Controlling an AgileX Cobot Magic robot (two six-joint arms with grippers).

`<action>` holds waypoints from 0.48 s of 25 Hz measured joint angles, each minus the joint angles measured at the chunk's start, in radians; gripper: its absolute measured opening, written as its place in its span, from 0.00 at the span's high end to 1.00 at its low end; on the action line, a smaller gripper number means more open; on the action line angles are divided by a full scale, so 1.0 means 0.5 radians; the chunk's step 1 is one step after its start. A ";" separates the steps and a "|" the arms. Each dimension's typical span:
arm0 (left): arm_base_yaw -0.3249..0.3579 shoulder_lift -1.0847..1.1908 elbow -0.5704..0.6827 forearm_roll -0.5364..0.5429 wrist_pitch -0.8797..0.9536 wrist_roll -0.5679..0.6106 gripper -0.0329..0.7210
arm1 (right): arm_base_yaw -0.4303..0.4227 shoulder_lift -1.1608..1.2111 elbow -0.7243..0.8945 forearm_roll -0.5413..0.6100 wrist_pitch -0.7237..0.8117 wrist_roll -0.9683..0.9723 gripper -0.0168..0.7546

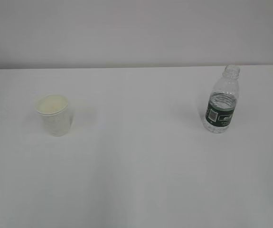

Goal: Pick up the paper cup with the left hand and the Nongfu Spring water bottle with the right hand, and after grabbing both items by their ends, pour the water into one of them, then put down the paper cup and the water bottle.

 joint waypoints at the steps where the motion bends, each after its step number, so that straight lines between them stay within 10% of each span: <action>1: 0.000 0.000 0.000 0.000 0.000 0.000 0.58 | 0.000 0.000 0.000 0.000 0.000 0.000 0.25; 12: 0.000 0.000 0.000 0.018 0.000 0.000 0.59 | 0.000 0.000 0.000 0.000 0.000 0.000 0.25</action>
